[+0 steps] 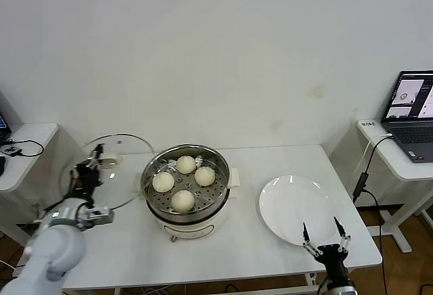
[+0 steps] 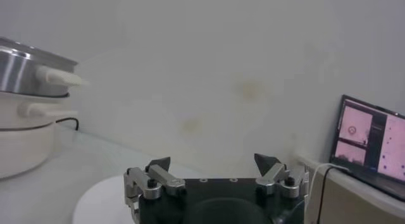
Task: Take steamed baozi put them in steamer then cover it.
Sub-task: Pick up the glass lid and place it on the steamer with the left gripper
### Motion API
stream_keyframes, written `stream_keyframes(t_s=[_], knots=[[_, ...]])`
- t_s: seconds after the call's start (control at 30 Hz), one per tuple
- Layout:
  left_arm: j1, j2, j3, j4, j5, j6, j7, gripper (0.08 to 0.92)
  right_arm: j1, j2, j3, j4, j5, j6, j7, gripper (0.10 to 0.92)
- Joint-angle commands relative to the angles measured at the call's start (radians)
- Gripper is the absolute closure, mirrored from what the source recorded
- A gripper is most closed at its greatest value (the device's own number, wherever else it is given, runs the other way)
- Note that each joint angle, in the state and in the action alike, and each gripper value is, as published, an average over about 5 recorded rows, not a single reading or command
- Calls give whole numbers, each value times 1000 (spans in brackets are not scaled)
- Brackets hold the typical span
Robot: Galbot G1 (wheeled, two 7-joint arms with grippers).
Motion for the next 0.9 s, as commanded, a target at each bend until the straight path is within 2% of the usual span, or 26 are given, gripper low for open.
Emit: stream_keyframes(t_s=[0.03,0.27,0.63,0.9], knots=[[-208,-149,344,-41,260,132,172,859,13,27,-24,-44,-100,22,43,203],[-302,-251,386,14,336,156,218,859,27,42,-33,-62,-116,25,45,202],[-294,-383,407,74,367,158,208,859,27,40,-33,-72,-119,34,46,202],[-284,-421,417,107,384,153,188,859,26,30,-29,-77,-117,39,44,202]])
